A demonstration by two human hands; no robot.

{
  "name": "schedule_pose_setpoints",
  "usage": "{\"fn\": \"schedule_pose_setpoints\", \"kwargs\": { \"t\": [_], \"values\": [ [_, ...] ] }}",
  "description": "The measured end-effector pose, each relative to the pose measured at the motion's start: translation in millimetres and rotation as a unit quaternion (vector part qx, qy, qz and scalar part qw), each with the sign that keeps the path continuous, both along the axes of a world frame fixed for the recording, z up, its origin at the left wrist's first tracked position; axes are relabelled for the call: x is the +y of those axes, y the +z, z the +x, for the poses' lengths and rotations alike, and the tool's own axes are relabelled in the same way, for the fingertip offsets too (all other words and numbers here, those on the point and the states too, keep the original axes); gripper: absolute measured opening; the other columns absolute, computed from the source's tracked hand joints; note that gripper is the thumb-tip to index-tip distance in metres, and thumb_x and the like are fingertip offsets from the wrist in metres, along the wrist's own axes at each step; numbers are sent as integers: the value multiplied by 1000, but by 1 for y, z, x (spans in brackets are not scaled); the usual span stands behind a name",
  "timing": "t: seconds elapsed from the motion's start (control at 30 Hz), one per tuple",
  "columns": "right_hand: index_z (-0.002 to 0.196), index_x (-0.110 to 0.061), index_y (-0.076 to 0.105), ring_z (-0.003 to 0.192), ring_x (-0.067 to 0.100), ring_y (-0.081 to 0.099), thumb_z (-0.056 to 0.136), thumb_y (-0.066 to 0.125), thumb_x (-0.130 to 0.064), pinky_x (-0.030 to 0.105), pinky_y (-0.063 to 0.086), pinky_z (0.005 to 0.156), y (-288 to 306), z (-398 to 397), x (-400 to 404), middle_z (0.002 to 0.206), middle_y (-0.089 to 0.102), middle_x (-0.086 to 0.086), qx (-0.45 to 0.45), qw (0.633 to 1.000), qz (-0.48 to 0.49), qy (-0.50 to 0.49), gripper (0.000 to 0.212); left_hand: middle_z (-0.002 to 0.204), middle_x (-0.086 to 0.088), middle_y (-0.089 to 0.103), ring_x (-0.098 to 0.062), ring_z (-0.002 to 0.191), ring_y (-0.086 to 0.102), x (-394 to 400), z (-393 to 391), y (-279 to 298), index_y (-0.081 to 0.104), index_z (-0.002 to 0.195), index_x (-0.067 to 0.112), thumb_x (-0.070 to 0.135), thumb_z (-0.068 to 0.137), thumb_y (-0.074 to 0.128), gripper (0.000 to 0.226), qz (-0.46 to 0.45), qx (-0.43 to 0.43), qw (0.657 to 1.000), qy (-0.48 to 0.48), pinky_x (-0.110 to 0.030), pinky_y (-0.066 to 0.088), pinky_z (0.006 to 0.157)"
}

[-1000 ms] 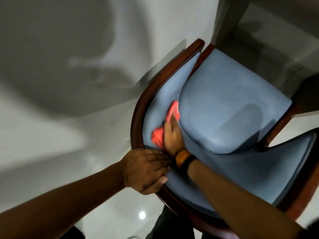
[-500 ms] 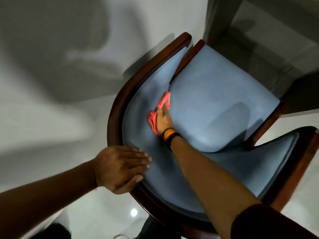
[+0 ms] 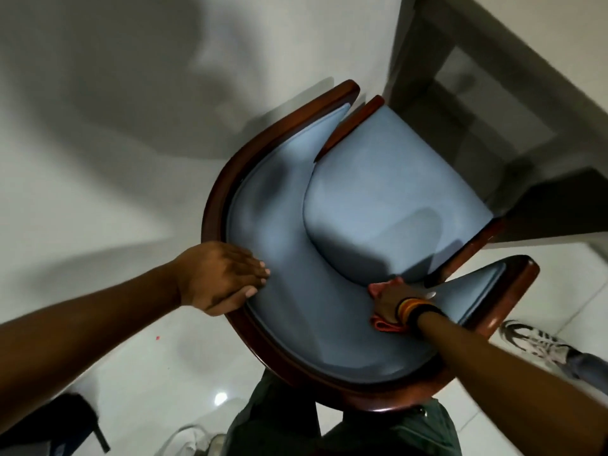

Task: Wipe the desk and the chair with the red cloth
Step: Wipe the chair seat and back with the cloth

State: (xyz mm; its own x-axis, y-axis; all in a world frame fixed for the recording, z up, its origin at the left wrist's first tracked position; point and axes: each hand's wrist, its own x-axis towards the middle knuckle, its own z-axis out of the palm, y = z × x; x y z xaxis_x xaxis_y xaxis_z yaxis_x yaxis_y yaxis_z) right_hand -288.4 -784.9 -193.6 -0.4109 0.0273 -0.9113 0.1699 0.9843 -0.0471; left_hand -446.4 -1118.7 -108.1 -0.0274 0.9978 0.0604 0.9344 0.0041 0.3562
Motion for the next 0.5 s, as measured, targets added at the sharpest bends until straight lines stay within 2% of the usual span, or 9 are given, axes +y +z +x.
{"fn": "schedule_pose_setpoints", "kwargs": {
  "t": [0.07, 0.1, 0.17, 0.2, 0.23, 0.3, 0.37, 0.43, 0.5],
  "values": [
    [116, -12, 61, 119, 38, 63, 89, 63, -34, 42, 51, 100, 10, 4, -34, 127, 68, 16, 77, 991, -66, -92, 34, 116, -9, 81, -22, 109, 78, 3, 2, 3, 84, 104, 5, 29, 107, 36, 53, -2, -10, 1000, 15, -36, 62, 97],
    [116, -10, 62, 120, 37, 63, 89, 64, -28, 39, 49, 100, 17, 6, -52, 126, 68, 16, 119, 974, -115, -155, 33, 115, -9, 81, -23, 108, 79, 5, 4, 5, 84, 104, 5, 29, 108, 36, 54, -4, -14, 1000, 21, -36, 62, 97],
    [141, -7, 54, 139, 31, 50, 95, 54, -16, 29, 35, 115, 39, 10, -84, 149, 55, 15, 148, 931, -215, -254, 47, 117, -9, 81, -24, 108, 79, 7, 7, 8, 83, 105, 5, 29, 108, 34, 55, -13, -10, 999, 32, -38, 63, 97],
    [154, -8, 40, 150, 27, 37, 99, 47, -16, 27, 25, 123, 48, 18, -93, 162, 39, 11, 134, 919, -251, -272, 56, 118, -9, 80, -24, 109, 78, 7, 8, 9, 83, 107, 4, 30, 108, 34, 55, -18, -5, 999, 37, -39, 62, 98],
    [161, -12, 28, 155, 25, 27, 102, 43, -19, 29, 18, 128, 55, 29, -94, 169, 26, 7, 125, 919, -272, -256, 61, 120, -9, 79, -24, 111, 78, 7, 9, 10, 83, 108, 4, 30, 109, 33, 56, -25, 0, 999, 43, -37, 60, 101],
    [163, -19, 20, 157, 26, 21, 102, 40, -26, 36, 15, 130, 55, 55, -68, 172, 18, 5, 123, 937, -282, -165, 64, 123, -9, 78, -23, 113, 77, 7, 14, 12, 82, 110, 4, 33, 110, 32, 57, -41, 14, 997, 62, -34, 54, 109],
    [161, -29, 26, 152, 30, 33, 96, 45, -33, 42, 24, 127, 55, 66, -7, 168, 29, 6, 119, 960, -248, -51, 68, 123, -9, 78, -24, 114, 76, 12, 28, 13, 81, 111, 5, 37, 111, 33, 59, -57, 38, 994, 84, -34, 52, 110],
    [152, -37, 42, 138, 31, 51, 82, 58, -45, 44, 40, 118, 53, 50, 63, 154, 50, 5, 101, 980, -167, 42, 73, 121, -10, 79, -26, 115, 76, 20, 53, 15, 81, 111, 6, 41, 110, 35, 58, -64, 42, 992, 103, -37, 56, 108],
    [144, -38, 50, 120, 32, 64, 78, 67, -41, 44, 52, 105, 48, 23, 124, 135, 65, 6, 75, 992, -70, 69, 68, 118, -10, 80, -27, 112, 77, 34, 86, 13, 81, 111, 7, 45, 109, 37, 59, -73, 33, 989, 123, -39, 59, 104]
  ]
}}
